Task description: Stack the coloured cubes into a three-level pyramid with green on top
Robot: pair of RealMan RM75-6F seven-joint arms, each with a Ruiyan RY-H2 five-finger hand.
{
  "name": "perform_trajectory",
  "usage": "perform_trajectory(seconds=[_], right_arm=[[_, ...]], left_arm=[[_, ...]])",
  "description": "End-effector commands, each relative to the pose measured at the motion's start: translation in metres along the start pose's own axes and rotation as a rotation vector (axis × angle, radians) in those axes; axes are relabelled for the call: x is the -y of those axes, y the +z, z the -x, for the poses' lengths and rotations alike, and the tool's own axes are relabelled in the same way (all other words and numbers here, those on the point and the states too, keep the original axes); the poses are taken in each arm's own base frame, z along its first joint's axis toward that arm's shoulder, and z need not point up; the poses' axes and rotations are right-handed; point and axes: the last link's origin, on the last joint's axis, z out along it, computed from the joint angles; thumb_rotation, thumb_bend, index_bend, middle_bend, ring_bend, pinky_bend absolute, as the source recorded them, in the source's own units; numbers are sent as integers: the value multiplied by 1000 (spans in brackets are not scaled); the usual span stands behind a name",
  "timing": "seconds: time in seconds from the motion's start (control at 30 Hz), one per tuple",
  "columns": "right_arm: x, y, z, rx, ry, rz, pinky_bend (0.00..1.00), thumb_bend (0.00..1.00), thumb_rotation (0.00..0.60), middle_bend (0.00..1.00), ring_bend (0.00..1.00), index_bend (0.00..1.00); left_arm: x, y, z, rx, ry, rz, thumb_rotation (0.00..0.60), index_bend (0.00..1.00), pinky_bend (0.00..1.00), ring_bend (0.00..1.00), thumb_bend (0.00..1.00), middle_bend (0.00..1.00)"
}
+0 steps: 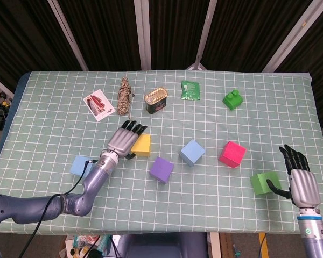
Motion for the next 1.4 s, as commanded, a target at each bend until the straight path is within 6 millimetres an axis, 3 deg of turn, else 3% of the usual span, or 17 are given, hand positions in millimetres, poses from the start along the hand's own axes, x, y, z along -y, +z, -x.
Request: perform_trajectory(seconds=[0.03, 0.3, 0.5, 0.77, 1.17, 1.33, 1.4], right_arm=[[0, 0, 0, -1, 0, 0, 0, 295, 600, 0, 0, 0], [-1, 0, -1, -1, -1, 3, 0, 296, 600, 0, 0, 0], [-1, 0, 0, 4, -6, 9, 0, 295, 600, 0, 0, 0], [-3, 2, 0, 10, -23, 22, 0, 295, 600, 0, 0, 0], [8, 3, -2, 41, -36, 8, 0, 294, 600, 0, 0, 0], [19, 9, -7, 38, -23, -31, 0, 270, 600, 0, 0, 0], [27, 15, -9, 35, -22, -55, 0, 217, 600, 0, 0, 0]], left_arm=[[0, 0, 0, -3, 2, -1, 600, 0, 33, 0, 274, 19], [8, -10, -12, -52, -58, -24, 600, 0, 20, 0, 143, 0], [26, -36, -30, -125, -99, -49, 600, 0, 20, 0, 138, 0], [59, -96, -40, -210, -184, -139, 600, 0, 20, 0, 152, 0], [117, -203, -14, -349, -270, -339, 600, 0, 20, 0, 137, 0], [132, -230, -21, -401, -261, -380, 600, 0, 20, 0, 136, 0], [136, -235, -25, -417, -265, -388, 600, 0, 20, 0, 136, 0]])
